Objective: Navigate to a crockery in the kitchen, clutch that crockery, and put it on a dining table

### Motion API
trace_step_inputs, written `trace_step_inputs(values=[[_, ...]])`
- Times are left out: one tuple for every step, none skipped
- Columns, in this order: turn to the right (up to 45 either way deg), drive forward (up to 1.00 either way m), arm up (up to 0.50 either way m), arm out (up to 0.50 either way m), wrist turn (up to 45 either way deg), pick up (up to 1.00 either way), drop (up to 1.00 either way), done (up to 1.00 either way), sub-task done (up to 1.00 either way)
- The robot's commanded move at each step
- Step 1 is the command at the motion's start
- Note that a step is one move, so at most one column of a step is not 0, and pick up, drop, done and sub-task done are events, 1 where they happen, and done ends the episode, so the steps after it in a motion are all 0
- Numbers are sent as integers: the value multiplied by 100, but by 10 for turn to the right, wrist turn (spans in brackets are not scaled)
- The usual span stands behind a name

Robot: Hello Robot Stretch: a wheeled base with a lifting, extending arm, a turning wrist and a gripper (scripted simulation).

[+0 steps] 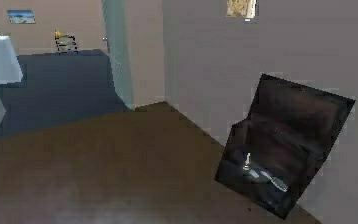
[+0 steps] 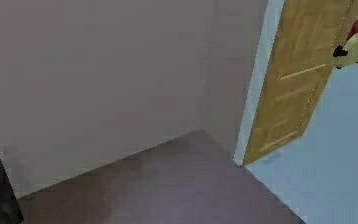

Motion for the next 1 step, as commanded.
trace_step_inputs(values=[[-300,0,0,0,0,0,0,0,0]])
